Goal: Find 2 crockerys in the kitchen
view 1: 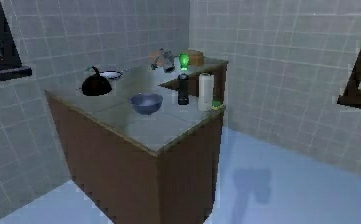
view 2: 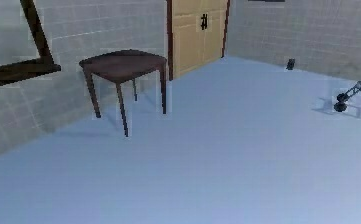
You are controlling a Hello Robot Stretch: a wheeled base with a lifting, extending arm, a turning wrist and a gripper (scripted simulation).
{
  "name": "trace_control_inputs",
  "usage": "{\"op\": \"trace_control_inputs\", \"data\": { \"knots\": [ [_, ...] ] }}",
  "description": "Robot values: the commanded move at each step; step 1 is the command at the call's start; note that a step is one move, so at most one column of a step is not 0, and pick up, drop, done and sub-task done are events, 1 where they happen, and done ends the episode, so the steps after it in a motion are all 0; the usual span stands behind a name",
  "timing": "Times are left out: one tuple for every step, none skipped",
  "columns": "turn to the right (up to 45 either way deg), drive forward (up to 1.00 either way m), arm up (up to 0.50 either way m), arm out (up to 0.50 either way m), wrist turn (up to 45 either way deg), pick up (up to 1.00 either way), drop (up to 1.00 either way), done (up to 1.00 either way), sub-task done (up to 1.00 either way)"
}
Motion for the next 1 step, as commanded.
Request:
{"op": "trace_control_inputs", "data": {
  "knots": [
    [0.0,0.15,0.0,0.0,0.0,0.0,0.0,0.0,0.0]
  ]
}}
